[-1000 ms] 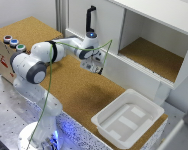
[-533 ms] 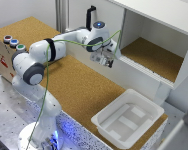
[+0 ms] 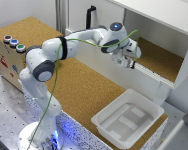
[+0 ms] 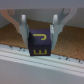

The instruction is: Put the grasped purple block inside the right cabinet

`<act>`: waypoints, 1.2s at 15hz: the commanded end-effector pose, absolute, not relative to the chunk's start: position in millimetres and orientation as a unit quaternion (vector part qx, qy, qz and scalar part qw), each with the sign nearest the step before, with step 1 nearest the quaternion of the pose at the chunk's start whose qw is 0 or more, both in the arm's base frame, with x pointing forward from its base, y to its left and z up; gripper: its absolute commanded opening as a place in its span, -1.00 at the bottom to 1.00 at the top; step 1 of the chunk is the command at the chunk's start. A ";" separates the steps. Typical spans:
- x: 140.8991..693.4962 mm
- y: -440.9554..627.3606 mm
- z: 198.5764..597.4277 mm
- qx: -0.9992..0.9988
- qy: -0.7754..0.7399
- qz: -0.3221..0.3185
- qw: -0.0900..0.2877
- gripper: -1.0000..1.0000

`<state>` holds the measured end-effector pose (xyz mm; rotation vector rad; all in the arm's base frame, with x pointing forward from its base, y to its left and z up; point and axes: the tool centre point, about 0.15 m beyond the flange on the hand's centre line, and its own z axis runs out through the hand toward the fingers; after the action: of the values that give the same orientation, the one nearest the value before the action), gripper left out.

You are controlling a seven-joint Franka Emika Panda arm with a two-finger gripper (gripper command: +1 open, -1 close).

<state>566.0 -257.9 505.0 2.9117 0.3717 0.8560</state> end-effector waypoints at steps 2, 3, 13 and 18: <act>637.8 -293.2 498.8 0.946 0.130 0.296 -0.034 -1.00; 644.7 -295.4 495.7 0.946 0.127 0.296 -0.040 -1.00; 712.2 -293.7 459.7 0.944 0.072 0.317 -0.060 -1.00; 694.4 -279.4 469.8 0.940 0.073 0.330 -0.038 1.00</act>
<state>677.0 -281.3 467.4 3.0166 0.1957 1.0523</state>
